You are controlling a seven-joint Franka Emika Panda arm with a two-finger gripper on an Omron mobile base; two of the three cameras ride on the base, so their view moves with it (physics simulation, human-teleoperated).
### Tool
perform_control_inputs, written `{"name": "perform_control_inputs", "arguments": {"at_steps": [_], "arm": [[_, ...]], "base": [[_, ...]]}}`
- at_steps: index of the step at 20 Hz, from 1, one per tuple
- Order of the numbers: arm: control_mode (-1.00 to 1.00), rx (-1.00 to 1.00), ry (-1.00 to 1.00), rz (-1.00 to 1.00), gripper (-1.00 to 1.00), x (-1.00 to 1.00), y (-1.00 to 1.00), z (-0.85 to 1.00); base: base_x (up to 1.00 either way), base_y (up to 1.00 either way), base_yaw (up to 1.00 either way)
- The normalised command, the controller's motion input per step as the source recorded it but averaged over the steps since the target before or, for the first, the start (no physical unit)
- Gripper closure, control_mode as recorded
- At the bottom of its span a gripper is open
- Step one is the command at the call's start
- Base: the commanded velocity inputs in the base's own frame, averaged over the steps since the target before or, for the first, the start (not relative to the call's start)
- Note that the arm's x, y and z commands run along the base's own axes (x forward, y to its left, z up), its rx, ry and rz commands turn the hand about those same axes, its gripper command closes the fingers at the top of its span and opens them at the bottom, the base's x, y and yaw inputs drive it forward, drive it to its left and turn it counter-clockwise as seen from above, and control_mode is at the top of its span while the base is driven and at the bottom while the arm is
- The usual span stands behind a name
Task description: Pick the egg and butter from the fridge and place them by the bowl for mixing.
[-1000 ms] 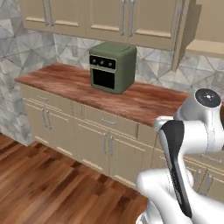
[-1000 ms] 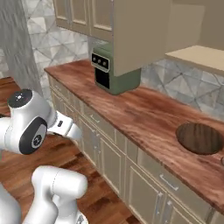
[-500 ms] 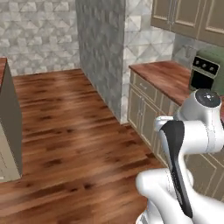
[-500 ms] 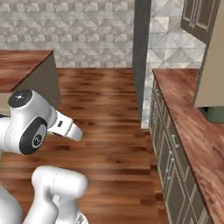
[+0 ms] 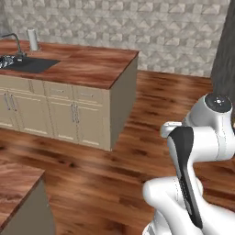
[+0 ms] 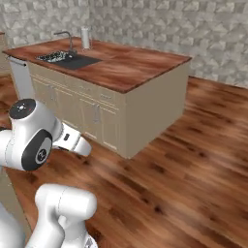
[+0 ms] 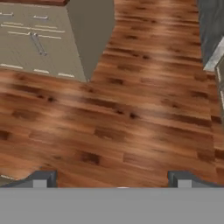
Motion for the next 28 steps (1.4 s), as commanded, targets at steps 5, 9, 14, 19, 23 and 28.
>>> {"name": "perform_control_inputs", "arguments": {"at_steps": [5, 9, 14, 19, 23, 28], "arm": [[1.00, 0.00, 0.00, 0.00, -1.00, 0.00, 0.00, 0.00], [1.00, 0.00, 0.00, 0.00, -1.00, 0.00, 0.00, 0.00], [1.00, 0.00, 0.00, 0.00, -1.00, 0.00, 0.00, 0.00], [1.00, 0.00, 0.00, 0.00, -1.00, 0.00, 0.00, 0.00], [1.00, 0.00, 0.00, 0.00, -1.00, 0.00, 0.00, 0.00], [1.00, 0.00, 0.00, 0.00, -1.00, 0.00, 0.00, 0.00]], "base": [[0.19, -0.02, 0.91], [0.70, -0.10, 0.38], [0.84, -0.12, 0.15], [0.84, -0.12, 0.17], [0.82, -0.10, 0.20], [0.81, -0.10, 0.22]]}}
